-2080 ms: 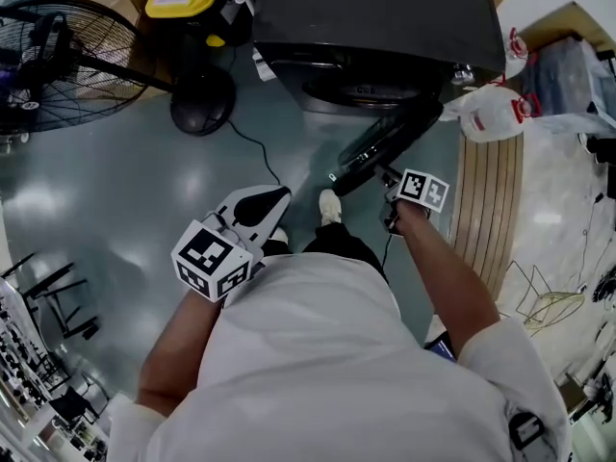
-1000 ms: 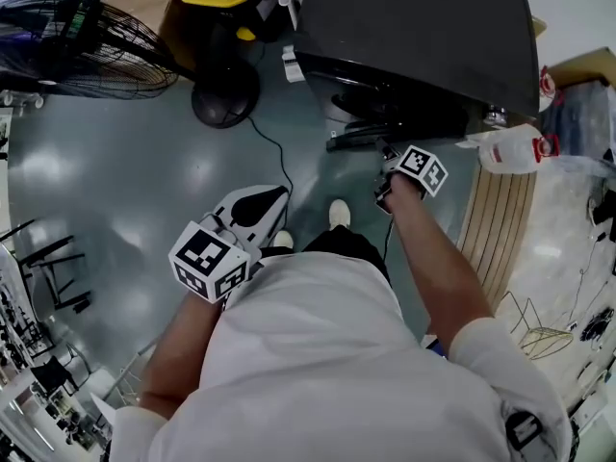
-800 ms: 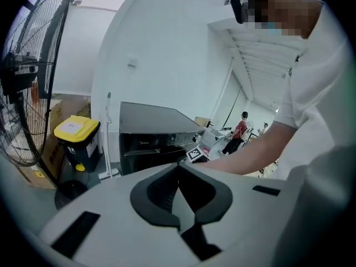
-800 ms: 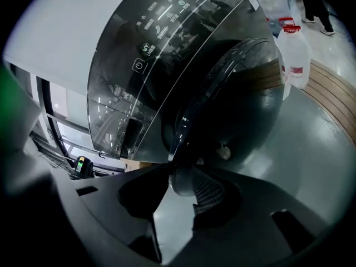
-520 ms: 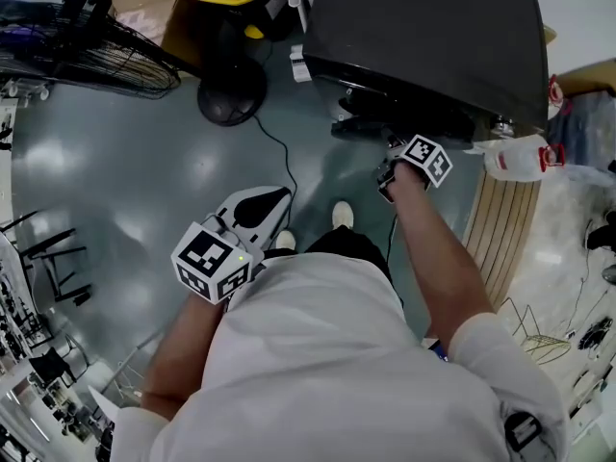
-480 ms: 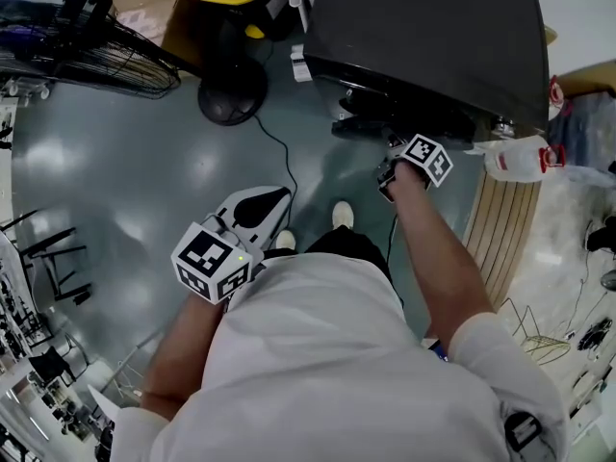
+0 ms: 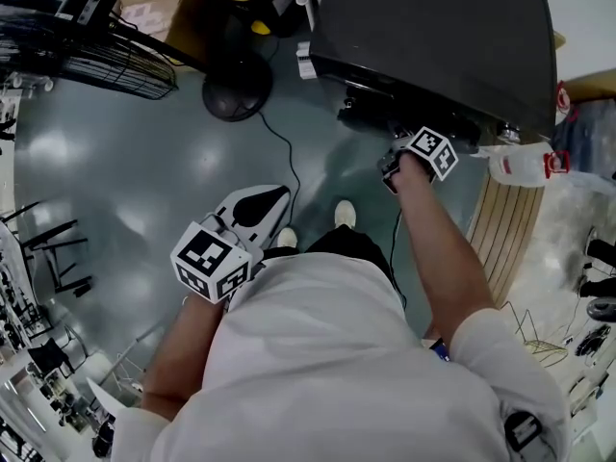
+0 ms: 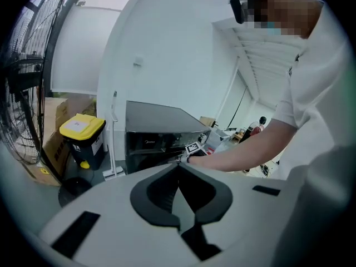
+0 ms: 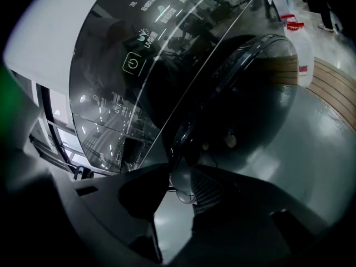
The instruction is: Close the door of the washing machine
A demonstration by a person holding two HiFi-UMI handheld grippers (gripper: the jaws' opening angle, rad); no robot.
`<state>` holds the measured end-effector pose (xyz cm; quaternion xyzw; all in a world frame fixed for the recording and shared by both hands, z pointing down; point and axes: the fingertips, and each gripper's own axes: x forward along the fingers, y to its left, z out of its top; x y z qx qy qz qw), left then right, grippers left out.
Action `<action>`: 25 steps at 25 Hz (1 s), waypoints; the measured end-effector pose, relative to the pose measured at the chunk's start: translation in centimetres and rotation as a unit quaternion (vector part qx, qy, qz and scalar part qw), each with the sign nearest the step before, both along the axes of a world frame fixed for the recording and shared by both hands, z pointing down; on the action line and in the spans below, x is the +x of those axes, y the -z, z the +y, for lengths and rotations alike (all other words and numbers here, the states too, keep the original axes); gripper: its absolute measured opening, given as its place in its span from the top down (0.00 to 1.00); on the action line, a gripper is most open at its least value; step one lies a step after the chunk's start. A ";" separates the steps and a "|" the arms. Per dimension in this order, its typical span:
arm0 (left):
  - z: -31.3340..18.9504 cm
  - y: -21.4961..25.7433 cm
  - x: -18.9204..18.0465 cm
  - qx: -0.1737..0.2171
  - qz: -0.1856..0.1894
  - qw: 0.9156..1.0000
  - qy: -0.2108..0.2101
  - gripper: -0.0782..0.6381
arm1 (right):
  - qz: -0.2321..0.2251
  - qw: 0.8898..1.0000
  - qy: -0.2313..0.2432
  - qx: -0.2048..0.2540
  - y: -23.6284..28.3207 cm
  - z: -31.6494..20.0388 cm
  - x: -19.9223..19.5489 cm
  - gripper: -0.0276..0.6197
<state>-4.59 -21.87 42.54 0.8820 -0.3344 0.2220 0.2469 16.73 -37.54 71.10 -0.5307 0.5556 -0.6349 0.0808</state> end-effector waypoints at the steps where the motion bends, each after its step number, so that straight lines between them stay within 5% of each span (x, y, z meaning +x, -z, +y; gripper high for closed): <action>1: 0.0 -0.1 0.0 -0.001 0.000 1.000 0.000 0.87 | 0.000 1.000 -0.001 0.002 0.0 -0.2 0.0 0.75; 25: -0.6 -0.8 0.4 -0.013 0.006 1.000 -0.025 0.87 | 0.014 1.000 -0.009 0.024 0.4 -1.3 0.1 0.75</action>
